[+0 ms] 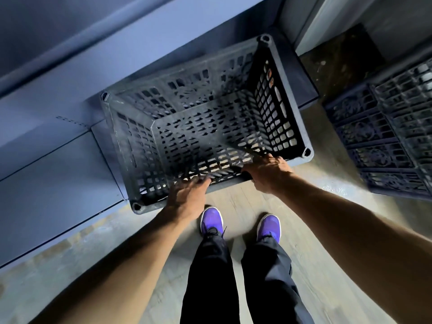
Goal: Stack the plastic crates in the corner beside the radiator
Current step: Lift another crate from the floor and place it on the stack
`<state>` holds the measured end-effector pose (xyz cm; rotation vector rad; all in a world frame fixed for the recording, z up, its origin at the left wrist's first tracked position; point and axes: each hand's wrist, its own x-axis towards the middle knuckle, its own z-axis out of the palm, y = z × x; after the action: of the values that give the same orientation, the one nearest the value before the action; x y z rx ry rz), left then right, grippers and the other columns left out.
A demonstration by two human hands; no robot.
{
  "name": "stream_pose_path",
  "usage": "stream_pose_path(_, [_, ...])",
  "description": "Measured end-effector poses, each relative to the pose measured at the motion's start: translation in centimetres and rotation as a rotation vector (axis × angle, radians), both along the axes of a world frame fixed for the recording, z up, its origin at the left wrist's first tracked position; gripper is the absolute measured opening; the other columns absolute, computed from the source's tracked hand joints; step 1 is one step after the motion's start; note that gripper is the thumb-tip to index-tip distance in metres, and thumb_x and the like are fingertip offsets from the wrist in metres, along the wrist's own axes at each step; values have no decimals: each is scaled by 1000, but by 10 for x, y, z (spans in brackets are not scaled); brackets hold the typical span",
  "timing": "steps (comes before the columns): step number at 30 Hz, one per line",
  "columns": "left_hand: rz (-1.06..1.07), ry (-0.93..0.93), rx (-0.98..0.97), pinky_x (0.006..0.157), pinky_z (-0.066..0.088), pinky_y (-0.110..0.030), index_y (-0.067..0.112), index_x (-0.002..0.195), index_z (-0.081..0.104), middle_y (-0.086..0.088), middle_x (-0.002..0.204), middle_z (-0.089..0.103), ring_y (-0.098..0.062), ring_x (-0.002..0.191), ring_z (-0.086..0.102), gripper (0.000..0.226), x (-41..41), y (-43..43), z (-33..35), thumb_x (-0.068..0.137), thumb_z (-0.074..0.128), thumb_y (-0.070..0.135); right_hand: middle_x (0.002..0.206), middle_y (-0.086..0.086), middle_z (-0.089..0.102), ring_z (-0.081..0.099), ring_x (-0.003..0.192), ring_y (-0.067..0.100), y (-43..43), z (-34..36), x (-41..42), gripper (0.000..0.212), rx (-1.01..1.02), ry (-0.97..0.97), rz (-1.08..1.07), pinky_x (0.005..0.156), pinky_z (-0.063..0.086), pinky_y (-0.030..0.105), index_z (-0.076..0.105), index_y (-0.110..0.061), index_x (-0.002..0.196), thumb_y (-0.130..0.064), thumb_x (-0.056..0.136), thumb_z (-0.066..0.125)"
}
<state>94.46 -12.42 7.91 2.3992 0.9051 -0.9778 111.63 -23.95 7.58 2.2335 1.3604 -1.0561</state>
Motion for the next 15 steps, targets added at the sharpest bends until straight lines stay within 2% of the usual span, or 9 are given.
stream_pose_path(3, [44,-6,15,109,33,-35,31,143,40,0,149,38,-23,135,40,51,-10,2,3,94,54,28,137,0,52,48,123,26,-11,-3,-9,50,38,-8,33,97,44,40,33,-46,145,-28,100,44])
stream_pose_path(6, [96,53,5,112,26,-33,31,139,46,1,154,33,-19,141,31,51,-10,5,2,92,57,44,135,0,55,53,119,24,-14,3,-15,47,103,-16,50,95,44,35,36,-42,145,-28,101,41])
stream_pose_path(10, [65,24,12,113,22,-29,32,136,51,2,151,39,-17,140,33,46,-16,10,11,91,59,32,127,5,59,56,110,25,-16,24,-33,44,130,-52,63,87,41,32,38,-31,146,-24,103,32])
stream_pose_path(13, [16,34,13,104,35,-29,33,137,51,1,140,52,-21,129,47,44,-25,12,34,94,53,24,121,8,59,56,105,26,-22,40,-49,42,124,-52,53,81,36,33,37,-24,144,-21,102,31])
stream_pose_path(15, [-58,33,65,103,36,-31,37,136,50,-1,136,56,-22,125,50,43,-31,14,50,95,51,24,121,8,60,56,106,26,-27,50,-58,39,116,-37,-10,81,36,33,42,-25,139,-22,101,32])
